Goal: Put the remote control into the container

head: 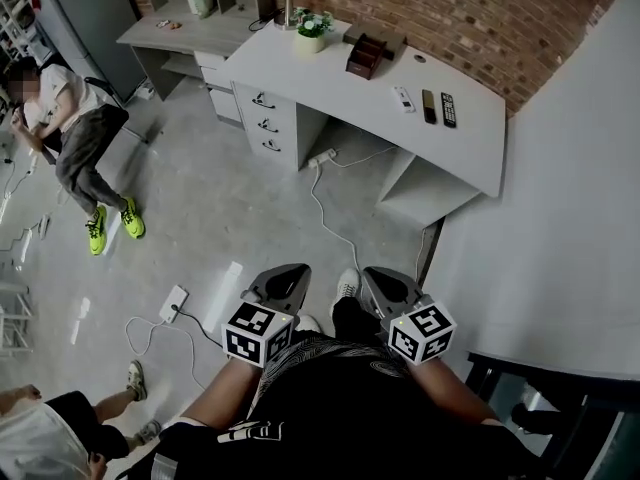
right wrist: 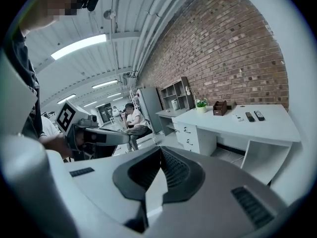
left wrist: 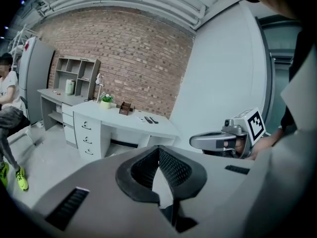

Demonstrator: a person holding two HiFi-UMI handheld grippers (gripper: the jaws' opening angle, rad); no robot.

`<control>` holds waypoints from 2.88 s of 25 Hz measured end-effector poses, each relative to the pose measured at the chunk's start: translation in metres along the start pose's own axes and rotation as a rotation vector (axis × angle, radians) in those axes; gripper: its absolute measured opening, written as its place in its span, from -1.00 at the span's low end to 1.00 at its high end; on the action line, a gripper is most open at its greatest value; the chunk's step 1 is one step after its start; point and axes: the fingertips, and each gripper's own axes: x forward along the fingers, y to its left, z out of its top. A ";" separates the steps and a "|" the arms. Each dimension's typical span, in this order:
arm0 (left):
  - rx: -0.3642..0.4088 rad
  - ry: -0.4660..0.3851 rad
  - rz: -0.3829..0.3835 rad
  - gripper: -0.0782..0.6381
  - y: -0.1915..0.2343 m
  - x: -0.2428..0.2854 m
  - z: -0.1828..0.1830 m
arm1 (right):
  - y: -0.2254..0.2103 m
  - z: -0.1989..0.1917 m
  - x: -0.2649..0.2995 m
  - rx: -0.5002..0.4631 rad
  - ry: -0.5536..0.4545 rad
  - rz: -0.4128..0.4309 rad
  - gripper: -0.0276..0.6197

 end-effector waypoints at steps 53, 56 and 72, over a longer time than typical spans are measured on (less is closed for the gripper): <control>0.139 0.092 0.016 -0.77 0.162 0.283 0.206 | -0.286 0.168 0.203 0.145 -0.097 -0.023 -0.89; 0.151 0.102 -0.019 -0.77 0.178 0.299 0.211 | -0.297 0.171 0.217 0.150 -0.096 -0.059 -0.89; 0.275 0.156 -0.268 -0.77 0.287 0.396 0.292 | -0.353 0.227 0.316 0.190 -0.090 -0.363 -0.89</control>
